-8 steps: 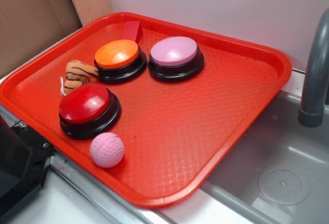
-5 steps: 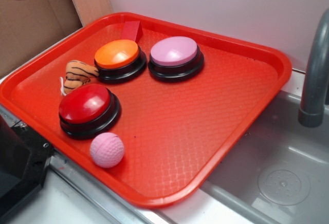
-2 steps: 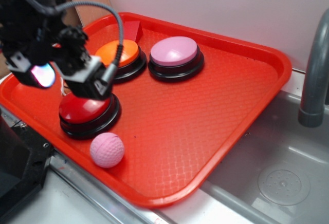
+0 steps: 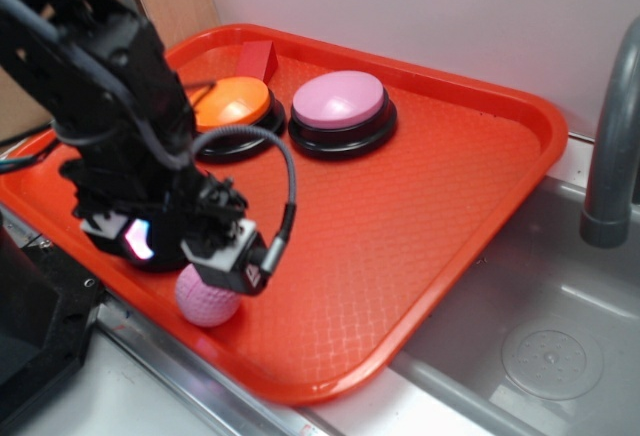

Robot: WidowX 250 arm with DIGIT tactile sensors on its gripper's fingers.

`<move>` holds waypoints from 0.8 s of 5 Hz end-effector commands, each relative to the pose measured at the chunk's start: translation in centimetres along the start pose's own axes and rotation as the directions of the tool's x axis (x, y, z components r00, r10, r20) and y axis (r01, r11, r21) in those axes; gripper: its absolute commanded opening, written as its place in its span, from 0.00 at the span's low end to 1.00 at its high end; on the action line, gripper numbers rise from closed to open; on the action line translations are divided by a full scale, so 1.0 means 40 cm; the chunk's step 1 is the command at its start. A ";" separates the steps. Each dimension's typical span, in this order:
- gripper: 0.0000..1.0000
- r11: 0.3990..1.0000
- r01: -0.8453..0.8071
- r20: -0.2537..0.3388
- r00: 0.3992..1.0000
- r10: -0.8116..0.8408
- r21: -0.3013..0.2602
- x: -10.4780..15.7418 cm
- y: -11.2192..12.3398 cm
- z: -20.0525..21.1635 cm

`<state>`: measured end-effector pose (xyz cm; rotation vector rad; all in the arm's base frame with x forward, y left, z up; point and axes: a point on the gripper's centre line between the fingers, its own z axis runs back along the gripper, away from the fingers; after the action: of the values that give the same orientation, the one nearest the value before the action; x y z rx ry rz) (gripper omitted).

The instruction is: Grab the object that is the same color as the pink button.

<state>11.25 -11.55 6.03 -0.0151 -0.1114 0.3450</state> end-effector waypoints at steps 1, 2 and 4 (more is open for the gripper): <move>1.00 1.000 -0.008 -0.013 1.000 0.008 -0.010 0.015 0.003 -0.075; 0.10 1.000 0.003 -0.035 0.999 -0.004 -0.022 0.020 0.005 -0.089; 0.00 0.987 0.153 -0.033 0.987 -0.155 -0.039 0.054 -0.009 -0.027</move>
<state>12.61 -10.67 4.65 -0.0247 -0.0547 0.1762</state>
